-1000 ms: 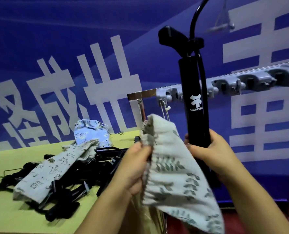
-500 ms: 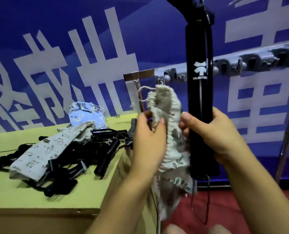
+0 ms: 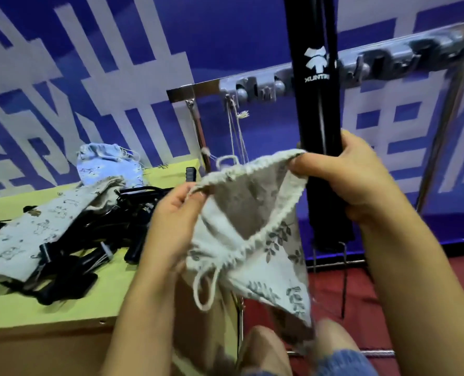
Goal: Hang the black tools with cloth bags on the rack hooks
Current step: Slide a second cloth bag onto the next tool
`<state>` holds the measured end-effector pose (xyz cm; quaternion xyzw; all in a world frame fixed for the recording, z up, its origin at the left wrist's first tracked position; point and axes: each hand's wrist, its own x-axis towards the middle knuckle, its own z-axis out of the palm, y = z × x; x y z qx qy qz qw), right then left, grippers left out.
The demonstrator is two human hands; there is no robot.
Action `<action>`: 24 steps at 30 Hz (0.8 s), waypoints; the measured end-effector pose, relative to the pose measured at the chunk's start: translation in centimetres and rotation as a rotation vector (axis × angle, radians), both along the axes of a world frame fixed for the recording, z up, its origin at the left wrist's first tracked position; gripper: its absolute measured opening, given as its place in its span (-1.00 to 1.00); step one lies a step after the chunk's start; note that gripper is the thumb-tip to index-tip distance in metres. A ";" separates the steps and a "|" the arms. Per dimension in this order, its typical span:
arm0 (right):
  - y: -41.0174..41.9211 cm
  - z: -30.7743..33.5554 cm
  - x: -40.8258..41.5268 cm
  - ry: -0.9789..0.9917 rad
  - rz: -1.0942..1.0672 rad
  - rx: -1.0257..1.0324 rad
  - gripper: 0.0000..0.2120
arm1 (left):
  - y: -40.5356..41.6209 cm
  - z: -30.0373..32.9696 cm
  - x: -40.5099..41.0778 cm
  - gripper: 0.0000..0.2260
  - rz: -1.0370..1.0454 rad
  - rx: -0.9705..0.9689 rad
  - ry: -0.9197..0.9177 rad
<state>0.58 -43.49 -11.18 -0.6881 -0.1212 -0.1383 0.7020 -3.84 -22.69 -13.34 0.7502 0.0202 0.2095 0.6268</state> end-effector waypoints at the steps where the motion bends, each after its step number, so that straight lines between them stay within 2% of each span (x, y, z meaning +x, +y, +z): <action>1: -0.6 0.0 0.3 0.000 -0.034 0.003 -0.75 | 0.9 -0.3 -0.1 -0.76 -0.003 -0.048 0.056; 2: -1.1 0.0 0.5 -0.003 -0.069 0.005 -0.74 | 1.7 -0.6 -0.2 -0.73 0.013 -0.048 0.088; 3: -1.5 -0.1 0.6 -0.008 -0.110 -0.009 -0.73 | 2.4 -1.0 -0.4 -0.72 0.056 0.033 0.096; 5: -2.2 -0.3 0.6 -0.022 -0.191 -0.078 -0.67 | 3.2 -1.6 -0.5 -0.81 0.199 0.311 0.066; 8: -2.8 -0.5 0.4 -0.045 -0.236 -0.150 -0.67 | 3.6 -1.6 -0.7 -0.87 0.364 0.605 0.039; 11: -3.4 -0.8 0.2 -0.053 -0.248 -0.216 -0.75 | 4.4 -1.9 -1.1 -0.84 0.372 0.730 0.134; 13: -3.7 -1.1 0.4 -0.034 -0.259 -0.224 -0.77 | 5.2 -2.5 -1.2 -0.84 0.268 0.559 0.185; 15: -3.9 -1.3 0.7 -0.004 -0.267 -0.206 -0.76 | 5.3 -2.9 -1.4 -0.83 0.056 0.082 0.182; 17: -4.1 -1.6 1.2 0.020 -0.265 -0.173 -0.74 | 5.5 -3.2 -1.4 -0.89 -0.242 -0.398 0.186; 19: -4.3 -2.1 1.7 0.043 -0.265 -0.143 -0.72 | 5.5 -3.4 -1.1 -0.67 -0.559 -0.718 0.202; 21: -4.5 -2.4 1.7 0.066 -0.257 -0.146 -0.67 | 5.6 -3.3 -0.5 -0.61 -0.704 -0.902 0.237; 23: -4.8 -2.3 1.4 0.074 -0.216 -0.163 -0.61 | 4.2 -2.7 -0.4 -0.68 -0.774 -0.918 0.289; 24: -4.9 -2.0 1.1 0.062 -0.177 -0.144 -0.60 | 3.1 -2.6 -0.4 -0.70 -0.728 -0.904 0.324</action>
